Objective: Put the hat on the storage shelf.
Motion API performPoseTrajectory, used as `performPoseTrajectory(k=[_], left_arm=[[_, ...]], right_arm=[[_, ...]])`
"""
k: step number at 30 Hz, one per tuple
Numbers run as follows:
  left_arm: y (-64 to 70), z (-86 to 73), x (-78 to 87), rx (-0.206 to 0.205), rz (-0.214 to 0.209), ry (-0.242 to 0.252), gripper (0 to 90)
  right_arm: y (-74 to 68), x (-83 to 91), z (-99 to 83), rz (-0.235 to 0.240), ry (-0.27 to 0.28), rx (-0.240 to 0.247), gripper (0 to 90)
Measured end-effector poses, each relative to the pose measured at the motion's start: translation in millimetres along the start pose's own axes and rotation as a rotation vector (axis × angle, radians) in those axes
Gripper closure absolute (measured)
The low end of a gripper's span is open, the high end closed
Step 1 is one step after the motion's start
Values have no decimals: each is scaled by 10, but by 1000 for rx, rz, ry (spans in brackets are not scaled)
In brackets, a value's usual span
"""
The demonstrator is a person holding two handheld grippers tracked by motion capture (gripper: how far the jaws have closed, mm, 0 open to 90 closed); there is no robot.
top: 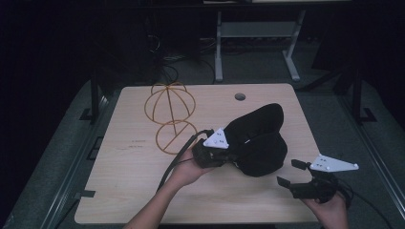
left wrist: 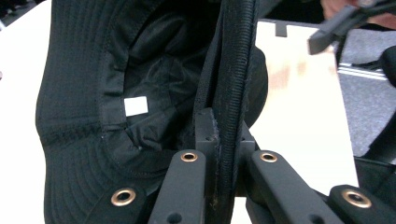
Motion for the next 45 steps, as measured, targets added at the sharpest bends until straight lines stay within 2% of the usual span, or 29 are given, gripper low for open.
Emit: performPoseTrajectory(k=[4, 8, 9, 12, 13, 14, 16, 19, 20, 21, 23, 24, 25, 26, 27, 28, 29, 30, 31, 33, 36, 37, 38, 45], left_arm=[[27, -2, 40, 16, -22, 20, 867], [38, -11, 53, 20, -35, 29, 867], [44, -15, 50, 23, -39, 32, 868], [45, -23, 47, 26, -43, 34, 868], [39, -27, 47, 30, -45, 34, 869], [39, -27, 47, 30, -45, 34, 869], [38, -26, 45, 32, -47, 35, 869], [38, -34, 33, 28, -46, 29, 868], [36, -37, 32, 26, -45, 26, 869], [34, -42, 32, 28, -43, 28, 868], [34, -45, 34, 31, -42, 29, 867], [32, -49, 37, 31, -39, 30, 867], [28, -53, 42, 29, -37, 28, 862], [27, -54, 47, 27, -34, 31, 862], [29, -58, 61, 22, -21, 34, 829], [27, -65, 70, 18, -7, 29, 802], [27, -65, 70, 18, -7, 29, 737], [21, -70, 80, 16, 13, 27, 737], [16, -91, 120, 12, 30, 27, 633], [9, -103, 148, 15, 37, 30, 579], [-28, -148, 246, 30, 68, 49, 534], [-52, -199, 328, 37, 87, 67, 508], [-52, -199, 328, 37, 87, 67, 507], [-140, -479, 566, 86, 132, 97, 483]], right_arm=[[52, -82, 135, 6, 11, 6, 139], [64, -163, 169, 5, 9, 18, 155], [61, -214, 184, 10, 24, 27, 211], [57, -276, 177, 18, 27, 33, 241], [49, -306, 164, 29, 31, 33, 317], [49, -306, 164, 29, 31, 33, 317], [38, -354, 129, 55, 40, 23, 439], [33, -374, 101, 59, 42, 19, 523], [29, -379, 91, 60, 44, 23, 585], [24, -378, 77, 50, 39, 35, 695], [20, -367, 80, 43, 39, 46, 758], [20, -367, 80, 43, 39, 46, 758], [14, -354, 93, 44, 49, 55, 814], [14, -354, 93, 44, 49, 55, 814], [0, -347, 104, 46, 55, 61, 847], [-4, -347, 109, 46, 57, 64, 851], [-10, -346, 113, 46, 58, 64, 856], [-10, -346, 113, 46, 58, 64, 856], [-14, -335, 120, 46, 63, 67, 862], [-11, -316, 127, 49, 66, 64, 865], [-8, -291, 142, 47, 72, 64, 866], [-8, -259, 169, 48, 76, 71, 867], [-8, -259, 169, 48, 76, 71, 867], [-11, -183, 284, 40, 77, 92, 869]])
Point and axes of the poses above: each handheld gripper's, and its own axes: x roughly backward along the jaws, z roughly out of its top, y roughly to its right, the point moved 8 cm from there along -x, roughly forward along the jaws, and after that the axes turned 12 degrees about x, right-handed, at the moved point
